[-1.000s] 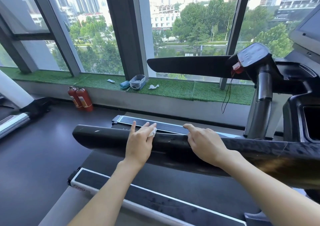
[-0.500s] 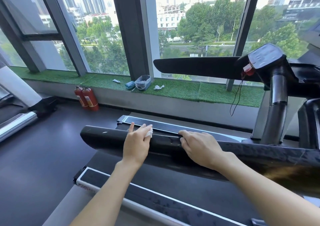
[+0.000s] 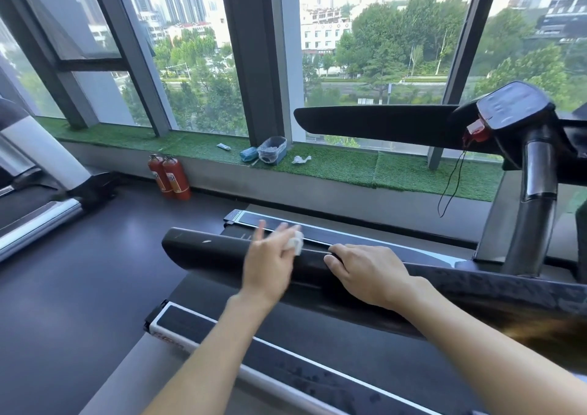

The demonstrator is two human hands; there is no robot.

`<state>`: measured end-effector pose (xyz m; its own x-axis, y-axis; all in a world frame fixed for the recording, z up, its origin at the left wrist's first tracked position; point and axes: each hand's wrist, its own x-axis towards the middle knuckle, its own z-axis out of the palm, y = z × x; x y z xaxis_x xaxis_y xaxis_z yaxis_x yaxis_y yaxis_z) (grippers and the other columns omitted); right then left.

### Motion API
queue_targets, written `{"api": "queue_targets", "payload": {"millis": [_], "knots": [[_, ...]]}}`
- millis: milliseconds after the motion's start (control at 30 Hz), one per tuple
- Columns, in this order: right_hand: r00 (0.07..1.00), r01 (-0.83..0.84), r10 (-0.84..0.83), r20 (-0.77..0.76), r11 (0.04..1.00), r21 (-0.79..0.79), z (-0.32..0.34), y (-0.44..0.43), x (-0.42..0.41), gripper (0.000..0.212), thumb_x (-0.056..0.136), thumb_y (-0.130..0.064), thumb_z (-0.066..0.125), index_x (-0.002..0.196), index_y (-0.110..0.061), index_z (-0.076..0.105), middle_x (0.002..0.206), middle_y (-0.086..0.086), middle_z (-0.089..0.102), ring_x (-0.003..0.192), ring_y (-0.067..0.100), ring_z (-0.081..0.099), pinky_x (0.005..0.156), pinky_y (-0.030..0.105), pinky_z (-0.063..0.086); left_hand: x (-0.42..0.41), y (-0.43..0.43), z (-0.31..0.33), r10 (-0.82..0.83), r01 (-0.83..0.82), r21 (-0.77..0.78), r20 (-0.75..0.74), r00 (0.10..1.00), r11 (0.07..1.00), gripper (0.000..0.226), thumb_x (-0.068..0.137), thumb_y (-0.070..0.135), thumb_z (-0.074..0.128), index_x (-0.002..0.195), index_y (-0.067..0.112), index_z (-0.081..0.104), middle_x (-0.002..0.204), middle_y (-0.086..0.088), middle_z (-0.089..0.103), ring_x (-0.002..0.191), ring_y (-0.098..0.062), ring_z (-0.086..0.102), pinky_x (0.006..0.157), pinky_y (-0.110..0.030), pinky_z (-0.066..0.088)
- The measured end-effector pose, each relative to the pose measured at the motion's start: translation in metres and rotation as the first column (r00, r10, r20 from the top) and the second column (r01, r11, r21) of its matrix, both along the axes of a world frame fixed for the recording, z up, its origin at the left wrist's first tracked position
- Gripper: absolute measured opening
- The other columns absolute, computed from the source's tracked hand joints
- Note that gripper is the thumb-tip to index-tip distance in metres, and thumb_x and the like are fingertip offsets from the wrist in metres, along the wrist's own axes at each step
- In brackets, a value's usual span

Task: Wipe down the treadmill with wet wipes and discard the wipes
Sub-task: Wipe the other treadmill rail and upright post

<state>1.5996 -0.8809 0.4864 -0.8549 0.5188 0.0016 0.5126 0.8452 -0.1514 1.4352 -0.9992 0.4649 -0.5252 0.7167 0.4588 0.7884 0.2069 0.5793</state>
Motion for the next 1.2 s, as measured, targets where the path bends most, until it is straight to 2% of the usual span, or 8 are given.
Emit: {"api": "queue_targets", "payload": {"millis": [167,300,400,633,800,900,1033,1200], "knots": [[1.000,-0.010,0.010,-0.006,1.000,0.018,0.000,0.001,0.001,0.041,0.103,-0.053,0.017,0.104,-0.028,0.051,0.107,-0.009,0.066,0.107,0.019,0.061,0.079,0.036,0.041,0.011,-0.002,-0.022,-0.117,0.120,0.072,-0.043,0.992,0.990,0.025,0.095,0.006,0.060,0.117,0.010,0.072,0.112,0.003,0.074,0.123,-0.010,0.059,0.121,-0.027,0.020],[1.000,-0.019,0.019,0.006,1.000,0.024,0.000,-0.002,0.005,0.042,0.105,-0.051,0.018,0.115,-0.028,0.051,0.112,-0.008,0.064,0.113,0.017,0.058,0.084,0.035,0.036,-0.026,-0.025,-0.026,0.038,-0.033,0.058,-0.097,0.995,0.998,0.029,0.090,-0.006,0.064,0.114,0.007,0.073,0.112,-0.004,0.074,0.123,-0.018,0.060,0.121,-0.025,0.019],[1.000,0.001,-0.001,0.027,1.000,0.000,0.002,0.000,0.001,0.043,0.105,-0.051,0.017,0.111,-0.028,0.053,0.112,-0.008,0.064,0.112,0.017,0.058,0.087,0.036,0.037,-0.029,-0.028,-0.019,0.173,-0.177,0.104,0.050,0.984,0.979,0.027,0.095,-0.002,0.058,0.118,0.005,0.071,0.120,-0.010,0.069,0.128,-0.011,0.052,0.119,-0.013,0.011],[0.997,-0.073,0.072,-0.029,0.996,-0.050,0.004,-0.007,-0.017,0.045,0.105,-0.048,0.018,0.130,-0.029,0.049,0.131,-0.008,0.062,0.123,0.015,0.054,0.103,0.038,0.034,-0.013,-0.010,-0.022,0.001,-0.001,0.043,-0.004,1.000,0.999,0.026,0.096,0.005,0.060,0.117,0.012,0.072,0.116,0.000,0.073,0.127,-0.015,0.057,0.122,-0.028,0.016],[0.998,-0.065,0.066,0.015,0.997,-0.043,0.003,-0.009,-0.015,0.047,0.105,-0.050,0.018,0.139,-0.031,0.045,0.139,-0.009,0.057,0.128,0.015,0.051,0.101,0.037,0.036,-0.042,-0.014,-0.011,0.149,-0.153,0.032,0.098,0.984,0.988,0.026,0.100,0.022,0.056,0.121,0.021,0.071,0.121,-0.002,0.070,0.138,-0.017,0.046,0.108,0.001,0.004],[0.998,-0.056,0.056,0.012,0.998,-0.013,0.001,-0.008,-0.019,0.044,0.105,-0.051,0.017,0.127,-0.031,0.050,0.129,-0.010,0.063,0.120,0.015,0.056,0.091,0.037,0.038,0.000,0.003,-0.008,-0.018,0.012,0.062,0.093,0.996,0.998,0.026,0.099,0.016,0.057,0.122,0.016,0.070,0.126,0.005,0.065,0.131,0.004,0.043,0.114,-0.007,0.011],[0.998,-0.064,0.064,0.013,0.998,0.005,0.000,-0.007,-0.018,0.044,0.105,-0.051,0.018,0.131,-0.032,0.047,0.130,-0.010,0.062,0.121,0.015,0.055,0.089,0.036,0.036,0.001,0.004,-0.014,-0.045,0.045,0.013,0.040,0.998,0.999,0.028,0.097,0.008,0.056,0.121,0.015,0.071,0.116,0.000,0.073,0.132,-0.009,0.052,0.121,-0.019,0.002],[0.998,-0.060,0.060,0.026,0.998,0.005,-0.001,-0.008,-0.015,0.045,0.105,-0.051,0.019,0.135,-0.030,0.045,0.133,-0.009,0.060,0.125,0.016,0.053,0.097,0.037,0.038,-0.050,-0.012,-0.016,0.124,-0.123,-0.025,0.075,0.989,0.992,0.035,0.096,0.003,0.053,0.122,0.019,0.070,0.121,-0.008,0.070,0.136,-0.017,0.049,0.110,-0.001,-0.001]]}}
